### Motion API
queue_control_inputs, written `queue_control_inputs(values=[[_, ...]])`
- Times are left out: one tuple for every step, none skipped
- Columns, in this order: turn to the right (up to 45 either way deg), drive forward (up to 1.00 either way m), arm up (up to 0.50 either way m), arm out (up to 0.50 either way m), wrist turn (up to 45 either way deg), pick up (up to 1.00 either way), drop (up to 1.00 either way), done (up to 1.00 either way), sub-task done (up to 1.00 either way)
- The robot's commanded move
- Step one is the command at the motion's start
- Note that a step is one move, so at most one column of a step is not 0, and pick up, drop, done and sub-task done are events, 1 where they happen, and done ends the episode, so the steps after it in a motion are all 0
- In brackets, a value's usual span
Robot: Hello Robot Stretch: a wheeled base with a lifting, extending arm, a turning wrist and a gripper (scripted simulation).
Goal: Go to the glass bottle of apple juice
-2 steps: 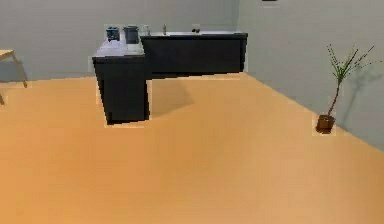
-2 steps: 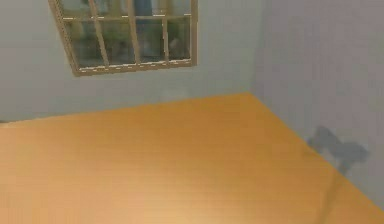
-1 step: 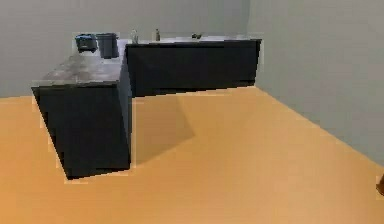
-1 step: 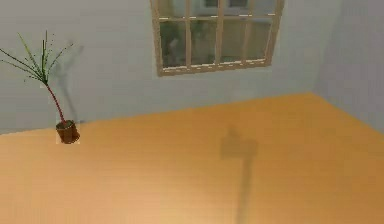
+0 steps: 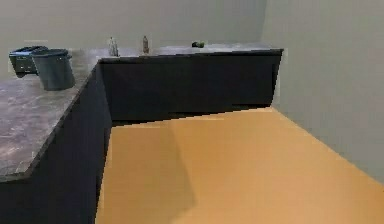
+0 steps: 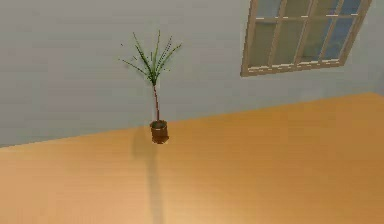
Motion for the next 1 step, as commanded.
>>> queue_control_inputs(values=[[0.0, 0.40, 0.00, 0.00, 0.0, 0.00, 0.00, 0.00, 0.00]])
